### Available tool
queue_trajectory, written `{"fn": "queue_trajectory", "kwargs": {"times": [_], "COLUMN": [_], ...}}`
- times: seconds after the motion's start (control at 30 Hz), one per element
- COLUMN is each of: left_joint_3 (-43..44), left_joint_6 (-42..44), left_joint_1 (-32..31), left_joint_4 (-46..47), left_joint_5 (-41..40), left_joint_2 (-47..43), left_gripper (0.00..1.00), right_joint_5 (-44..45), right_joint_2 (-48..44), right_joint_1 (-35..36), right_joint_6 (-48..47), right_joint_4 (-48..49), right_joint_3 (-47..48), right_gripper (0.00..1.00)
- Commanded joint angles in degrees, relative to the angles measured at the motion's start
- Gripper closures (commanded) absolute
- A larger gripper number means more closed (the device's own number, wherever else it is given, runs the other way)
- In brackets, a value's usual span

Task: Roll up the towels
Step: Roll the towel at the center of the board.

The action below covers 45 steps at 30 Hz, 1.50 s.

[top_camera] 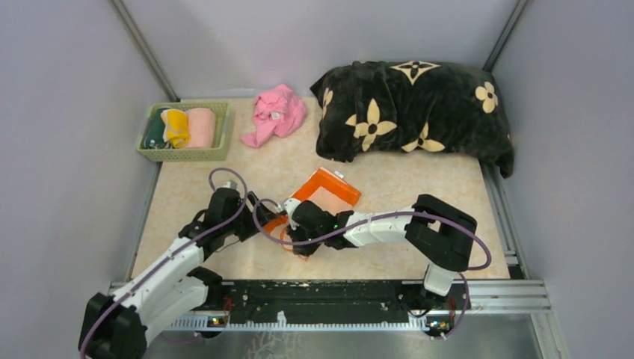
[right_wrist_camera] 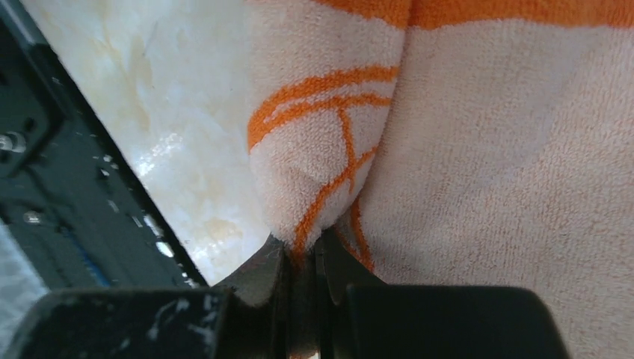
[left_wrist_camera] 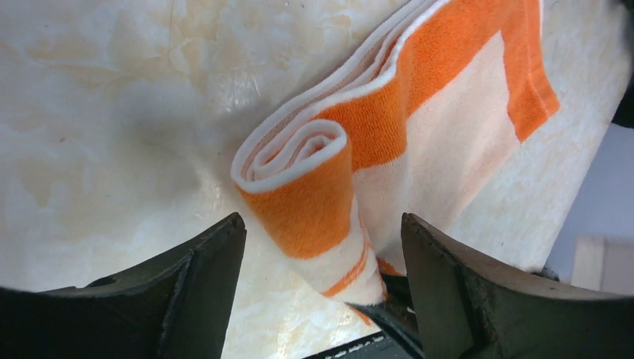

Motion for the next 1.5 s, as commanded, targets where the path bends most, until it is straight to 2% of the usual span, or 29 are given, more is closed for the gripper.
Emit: {"fn": "queue_trajectory", "kwargs": {"times": [0.0,0.2,0.43,0.6,0.73,0.87,0.93,1.0,1.1,1.23,1.47], "left_joint_3": [-1.38,-4.40,-5.62,-3.80,-3.32,-3.30,-3.59,-4.25,-6.04,-7.17,-7.74], "left_joint_6": [-0.78,-1.78,-3.32,-3.44,-3.49,-3.36,-3.47,-3.68,-4.21,-4.77,-5.33], "left_joint_1": [0.28,0.34,0.28,0.28,0.27,0.30,0.27,0.33,0.27,0.26,0.22], "left_joint_4": [-7.61,-6.50,5.45,13.02,15.79,15.54,14.33,14.06,15.43,15.76,15.66], "left_joint_5": [-0.04,5.36,10.44,13.05,12.15,11.12,9.75,8.82,8.37,7.61,7.51], "left_joint_2": [-6.80,-10.58,-3.50,2.84,6.52,10.50,12.06,12.91,13.39,14.34,14.79], "left_gripper": [0.18,0.17,0.18,0.21,0.24,0.29,0.31,0.34,0.38,0.40,0.40], "right_joint_5": [-15.71,-26.10,-38.12,-39.48,-38.59,-35.21,-32.90,-28.88,-19.87,-7.69,14.44], "right_joint_2": [-1.63,-0.66,4.73,6.30,6.21,4.02,1.60,-2.43,-7.39,-12.24,-17.66], "right_joint_1": [-4.92,-11.79,-18.69,-20.06,-20.61,-20.63,-20.50,-19.57,-16.07,-11.37,-0.07], "right_joint_6": [13.07,24.45,36.55,35.50,33.30,28.64,25.98,22.24,15.56,10.58,1.99], "right_joint_4": [10.41,22.67,38.21,34.39,29.74,21.87,17.80,12.15,1.77,-7.90,-14.39], "right_joint_3": [-7.16,-15.64,-21.42,-19.29,-17.43,-15.01,-13.88,-12.07,-7.27,-3.20,1.55], "right_gripper": [1.00,1.00,1.00,1.00,1.00,0.98,0.88,0.72,0.59,0.54,0.51]}}
